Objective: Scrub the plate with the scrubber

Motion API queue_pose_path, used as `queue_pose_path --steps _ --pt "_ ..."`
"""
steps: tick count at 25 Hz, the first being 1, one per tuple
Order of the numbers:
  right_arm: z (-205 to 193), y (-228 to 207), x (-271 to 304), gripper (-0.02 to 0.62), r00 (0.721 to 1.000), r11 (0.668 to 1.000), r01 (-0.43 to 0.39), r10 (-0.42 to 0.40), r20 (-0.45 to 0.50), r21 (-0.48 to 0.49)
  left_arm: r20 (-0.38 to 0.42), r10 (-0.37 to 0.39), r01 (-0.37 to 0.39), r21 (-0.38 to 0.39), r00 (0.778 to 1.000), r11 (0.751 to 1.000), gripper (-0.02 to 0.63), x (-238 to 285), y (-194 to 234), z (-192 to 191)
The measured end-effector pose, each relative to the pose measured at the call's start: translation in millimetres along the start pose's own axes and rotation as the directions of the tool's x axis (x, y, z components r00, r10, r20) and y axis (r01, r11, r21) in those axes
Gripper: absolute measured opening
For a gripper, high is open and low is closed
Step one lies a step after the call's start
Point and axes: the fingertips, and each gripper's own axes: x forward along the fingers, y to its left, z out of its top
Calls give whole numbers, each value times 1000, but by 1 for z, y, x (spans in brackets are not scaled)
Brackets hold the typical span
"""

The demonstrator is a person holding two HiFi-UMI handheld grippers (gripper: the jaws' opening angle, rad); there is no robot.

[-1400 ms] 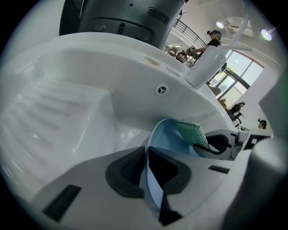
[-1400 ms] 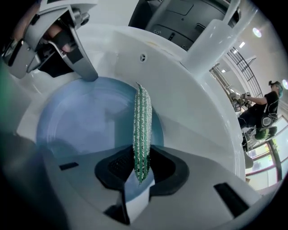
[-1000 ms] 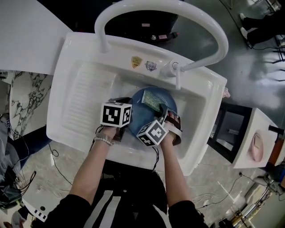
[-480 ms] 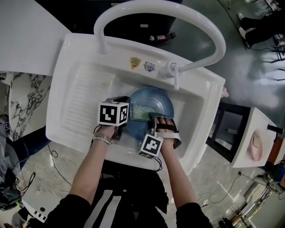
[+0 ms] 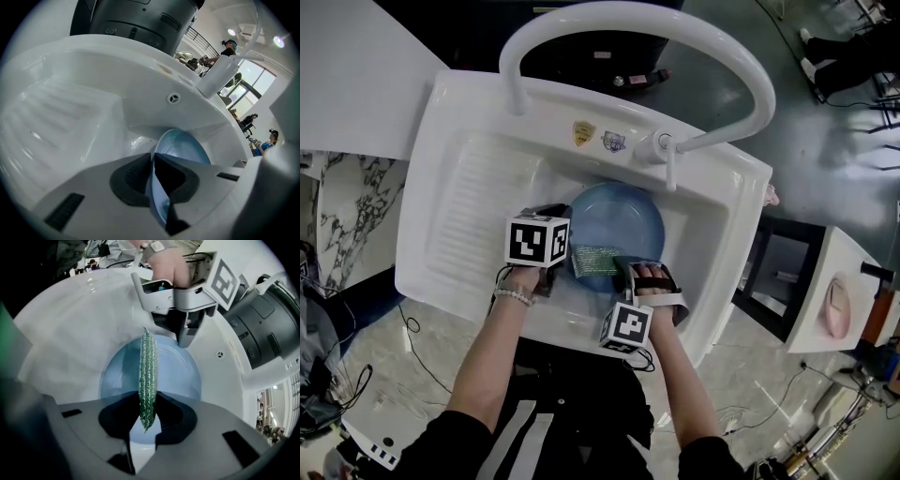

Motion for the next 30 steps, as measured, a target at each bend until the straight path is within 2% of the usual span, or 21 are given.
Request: queue_pose_path --steps 2,6,9,16,19,22,26,30 --pt "-4 -11 -3 92 999 999 41 -41 -2 34 -2 0 0 5 1000 1000 21 1 0 -1" --pt "-15 -42 2 92 987 988 153 -153 -38 -5 -6 -2 2 5 1000 1000 21 2 -3 -5" --pt "-18 -63 9 92 979 980 201 -201 -42 -13 -8 -4 4 6 1000 1000 21 3 -2 -5" --pt "-21 -98 22 92 938 930 318 -337 -87 -183 -3 0 0 11 1000 1000 21 1 -4 -5" --pt "-22 -108 29 92 916 905 361 -389 -95 -227 3 -3 3 17 1000 1000 21 1 -5 -4" --pt "-29 -109 40 92 917 912 351 -381 -121 -213 11 3 -3 18 1000 1000 21 1 -5 -4" --pt "-39 -95 49 92 938 944 293 -314 -148 -150 18 9 -9 17 1000 1000 21 1 -6 -4" --pt "-56 -83 44 92 944 962 234 -260 -204 -143 21 7 -7 8 1000 1000 21 1 -7 -5"
